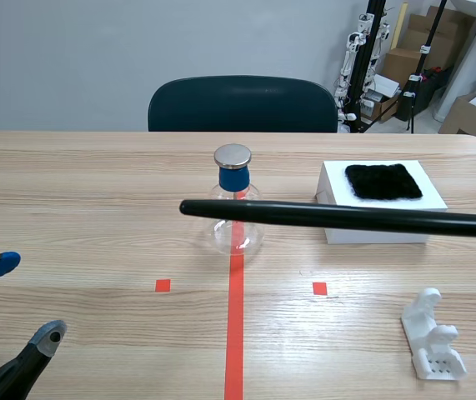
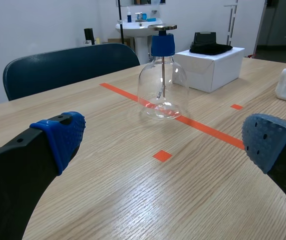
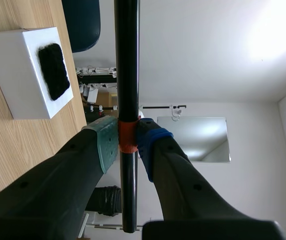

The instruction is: Do the electroscope experiment. hold the rod still at the electroscope

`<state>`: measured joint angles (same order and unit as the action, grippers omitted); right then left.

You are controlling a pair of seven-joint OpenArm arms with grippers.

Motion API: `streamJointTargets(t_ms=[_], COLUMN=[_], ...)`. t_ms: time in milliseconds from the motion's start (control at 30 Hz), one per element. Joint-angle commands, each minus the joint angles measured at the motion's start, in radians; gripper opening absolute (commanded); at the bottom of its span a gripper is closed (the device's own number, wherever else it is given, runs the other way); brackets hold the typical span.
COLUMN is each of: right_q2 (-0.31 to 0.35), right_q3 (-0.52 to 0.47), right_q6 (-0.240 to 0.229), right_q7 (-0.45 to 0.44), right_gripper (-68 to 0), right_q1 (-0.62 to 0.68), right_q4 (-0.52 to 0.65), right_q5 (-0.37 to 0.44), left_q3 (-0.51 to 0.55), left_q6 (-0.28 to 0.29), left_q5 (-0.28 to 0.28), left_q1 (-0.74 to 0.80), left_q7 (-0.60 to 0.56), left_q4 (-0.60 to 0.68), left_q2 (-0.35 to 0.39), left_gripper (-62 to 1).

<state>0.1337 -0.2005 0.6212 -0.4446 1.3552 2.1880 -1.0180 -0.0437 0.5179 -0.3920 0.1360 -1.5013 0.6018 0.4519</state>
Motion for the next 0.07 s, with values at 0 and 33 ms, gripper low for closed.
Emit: streamJointTargets(t_ms=[0,33], right_q2=[0.007,0.007], right_q3=[-0.001,-0.001], right_q6=[0.009,-0.007], right_q7=[0.0,0.0], right_gripper=[-63.8,-63.8], right_q1=[0.012,0.012], right_q4=[0.008,0.008], right_q5=[0.008,0.008], left_q3=[0.005,0.005], left_q6=[0.002,0.002], left_q5=[0.013,0.013], left_q1=[0.002,0.002], left_q7=[-0.027,-0.027], left_q4=[0.014,0.014], left_q2=[0.009,0.009], left_gripper=[1.4,1.4])
